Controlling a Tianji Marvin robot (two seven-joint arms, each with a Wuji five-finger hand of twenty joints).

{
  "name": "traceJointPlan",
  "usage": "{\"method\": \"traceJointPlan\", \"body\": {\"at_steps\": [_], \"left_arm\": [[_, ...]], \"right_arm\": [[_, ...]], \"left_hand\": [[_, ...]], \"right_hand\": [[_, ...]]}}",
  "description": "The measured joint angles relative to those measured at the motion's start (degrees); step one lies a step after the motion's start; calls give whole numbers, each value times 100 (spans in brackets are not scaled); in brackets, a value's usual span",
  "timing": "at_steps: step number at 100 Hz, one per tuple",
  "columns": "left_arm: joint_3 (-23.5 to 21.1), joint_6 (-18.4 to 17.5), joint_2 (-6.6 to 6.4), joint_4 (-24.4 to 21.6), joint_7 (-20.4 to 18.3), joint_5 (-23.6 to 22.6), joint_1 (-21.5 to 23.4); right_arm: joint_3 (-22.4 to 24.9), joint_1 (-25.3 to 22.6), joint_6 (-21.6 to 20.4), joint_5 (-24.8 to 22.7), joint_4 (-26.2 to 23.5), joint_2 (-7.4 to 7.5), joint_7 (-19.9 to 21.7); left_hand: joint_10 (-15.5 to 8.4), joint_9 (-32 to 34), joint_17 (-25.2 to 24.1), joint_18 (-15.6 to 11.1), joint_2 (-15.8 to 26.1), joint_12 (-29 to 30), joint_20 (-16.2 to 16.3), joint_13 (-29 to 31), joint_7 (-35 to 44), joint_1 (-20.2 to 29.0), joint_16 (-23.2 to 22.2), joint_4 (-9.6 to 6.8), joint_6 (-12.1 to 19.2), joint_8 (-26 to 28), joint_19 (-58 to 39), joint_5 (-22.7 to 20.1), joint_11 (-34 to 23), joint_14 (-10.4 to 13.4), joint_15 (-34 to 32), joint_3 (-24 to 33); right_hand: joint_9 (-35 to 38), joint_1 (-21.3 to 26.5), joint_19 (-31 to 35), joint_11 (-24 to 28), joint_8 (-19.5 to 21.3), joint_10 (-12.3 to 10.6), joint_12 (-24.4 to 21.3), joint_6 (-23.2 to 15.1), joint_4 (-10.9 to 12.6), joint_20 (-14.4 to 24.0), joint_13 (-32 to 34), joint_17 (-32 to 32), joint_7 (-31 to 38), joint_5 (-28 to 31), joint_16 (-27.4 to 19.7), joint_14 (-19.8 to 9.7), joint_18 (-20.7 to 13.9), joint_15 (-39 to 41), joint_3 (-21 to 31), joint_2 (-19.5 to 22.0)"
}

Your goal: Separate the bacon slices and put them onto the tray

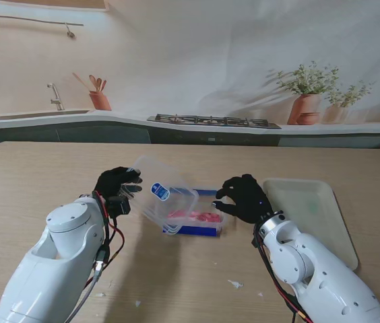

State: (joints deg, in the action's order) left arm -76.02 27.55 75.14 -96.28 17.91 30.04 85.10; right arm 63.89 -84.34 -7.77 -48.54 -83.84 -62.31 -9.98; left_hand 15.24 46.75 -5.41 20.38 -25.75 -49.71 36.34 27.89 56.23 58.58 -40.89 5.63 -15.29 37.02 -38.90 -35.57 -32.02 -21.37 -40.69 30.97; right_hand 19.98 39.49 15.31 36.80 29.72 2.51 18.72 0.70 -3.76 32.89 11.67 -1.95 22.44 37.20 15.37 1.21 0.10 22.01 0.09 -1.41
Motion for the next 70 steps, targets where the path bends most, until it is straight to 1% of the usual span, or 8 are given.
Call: {"method": "traceJointPlan", "body": {"at_steps": [3, 14, 26, 48, 59, 70], "left_arm": [[-24, -17, 0, -21, 12, 16, 11], [-106, -76, 0, -101, 82, 137, 50], [-189, -135, 2, -197, 215, 403, 90], [-325, -205, -3, -398, 225, 388, 149], [-425, -253, -3, -470, 236, 359, 157], [-580, -329, -3, -534, 268, 446, 184]], "right_arm": [[-3, 1, 2, 1, 0, 0, 4], [-10, 4, 9, 4, 4, 0, 8], [-31, 14, 19, 3, 14, 0, 8], [-93, 54, 53, 4, 48, 1, 34], [-103, 60, 68, 6, 53, 1, 43], [-113, 64, 78, 7, 59, 1, 53]], "left_hand": [[0, 0, 0, -2, 1, 0, 0, 0, 1, 0, 0, 0, 0, 0, 1, 0, 0, 0, 0, 0], [0, 2, 0, -5, 4, 0, 3, 7, 1, 0, 0, 0, 0, 0, 1, 0, -1, 0, 0, 0], [0, 2, 0, -8, 4, 0, 5, 9, 1, 0, 0, 0, 0, 0, 1, 0, -1, -1, 0, 0], [1, 5, 0, -15, 4, 0, 5, 45, 1, 2, 0, 0, 0, 0, 2, 1, 0, -4, 0, -28], [1, 11, 0, -61, 4, 0, 6, 76, 1, 9, 0, 0, 0, 0, 2, 54, -1, -6, -1, -50], [1, 13, 0, -63, 4, -1, 6, 76, 1, 10, 0, 0, 0, 0, 2, 57, 0, -6, -1, -75]], "right_hand": [[0, 0, 0, 0, 0, 0, 0, -51, 0, 0, 0, 0, 0, 0, 0, 0, 0, 0, 0, 0], [0, 0, 0, 0, 0, 0, 0, -55, 0, 0, 0, 0, -41, -64, 0, 0, 0, 0, 0, 0], [0, 0, 0, 0, 0, 0, 0, -59, 0, 0, 0, 1, 2, -64, 0, 0, 0, 0, 0, 0], [-1, 0, 0, -1, 0, 0, 0, -121, 0, 0, 0, 1, 2, -121, 0, 0, 0, 0, 0, 0], [-1, 0, 0, 0, 0, 0, 0, -122, 0, 0, 0, 1, 2, -121, 0, 0, 0, 0, 0, 0], [-1, 0, 0, -1, 0, 0, 0, -122, 0, 0, 0, 1, 2, -121, 0, 0, 0, 0, 0, 0]]}}
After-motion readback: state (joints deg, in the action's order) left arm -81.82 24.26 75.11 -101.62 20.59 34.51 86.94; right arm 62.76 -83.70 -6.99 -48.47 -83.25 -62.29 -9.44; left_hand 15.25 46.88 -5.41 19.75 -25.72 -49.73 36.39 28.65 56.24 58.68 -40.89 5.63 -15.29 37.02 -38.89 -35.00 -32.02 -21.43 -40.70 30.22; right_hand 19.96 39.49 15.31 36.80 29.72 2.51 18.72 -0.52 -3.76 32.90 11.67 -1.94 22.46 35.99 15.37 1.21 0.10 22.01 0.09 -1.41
